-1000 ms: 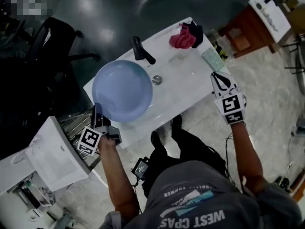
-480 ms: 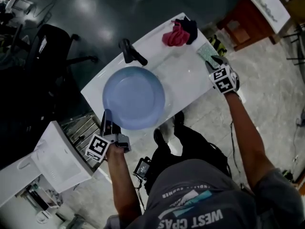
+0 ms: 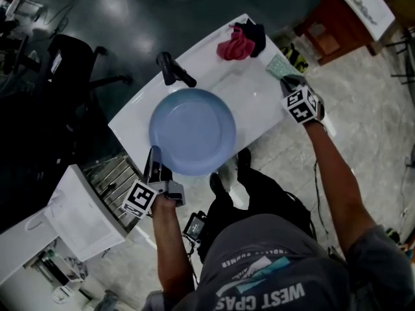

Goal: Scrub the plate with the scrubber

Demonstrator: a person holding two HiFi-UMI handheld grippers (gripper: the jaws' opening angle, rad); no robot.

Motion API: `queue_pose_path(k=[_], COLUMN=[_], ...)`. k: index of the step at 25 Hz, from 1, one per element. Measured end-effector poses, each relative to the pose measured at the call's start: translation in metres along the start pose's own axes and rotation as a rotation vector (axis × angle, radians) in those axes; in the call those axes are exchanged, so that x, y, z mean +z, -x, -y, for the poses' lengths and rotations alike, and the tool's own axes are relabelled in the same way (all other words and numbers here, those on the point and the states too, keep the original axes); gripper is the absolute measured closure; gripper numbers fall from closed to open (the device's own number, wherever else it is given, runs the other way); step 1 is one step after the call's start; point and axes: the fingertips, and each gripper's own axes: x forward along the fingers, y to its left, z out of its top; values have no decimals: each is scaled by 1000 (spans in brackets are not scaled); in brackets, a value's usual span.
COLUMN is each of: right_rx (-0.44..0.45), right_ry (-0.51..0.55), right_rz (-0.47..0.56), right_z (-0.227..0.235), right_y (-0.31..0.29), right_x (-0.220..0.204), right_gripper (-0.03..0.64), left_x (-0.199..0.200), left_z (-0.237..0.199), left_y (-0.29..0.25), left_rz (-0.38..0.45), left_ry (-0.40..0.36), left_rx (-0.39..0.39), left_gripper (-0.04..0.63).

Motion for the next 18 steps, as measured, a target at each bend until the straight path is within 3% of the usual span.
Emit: queue_pose_path(k=[4, 8, 11, 13, 15, 18], right_rx=[-13, 12, 128, 200, 249, 339], right_ry=[-73, -48, 97, 238, 376, 555], right_rz=[55, 272, 441, 501, 512, 447], right_z=[3, -21, -89, -141, -186, -237], right_y=[20, 101, 164, 189, 194, 190], right_x=[8, 78, 134, 155, 158, 140], right_gripper=[571, 571, 569, 569, 569, 569], left_x=[-8, -17, -26, -30, -33, -37], left_z=[10, 18, 23, 26, 28, 32], left_y=[-3, -6, -9, -11, -11, -13], left_rz=[-11, -28, -39, -47, -53, -62], left_ry=[0, -4, -1, 6, 16, 20], left_rx=[-32, -58, -99, -117, -126, -137], left_gripper=[558, 558, 558, 558, 558, 558])
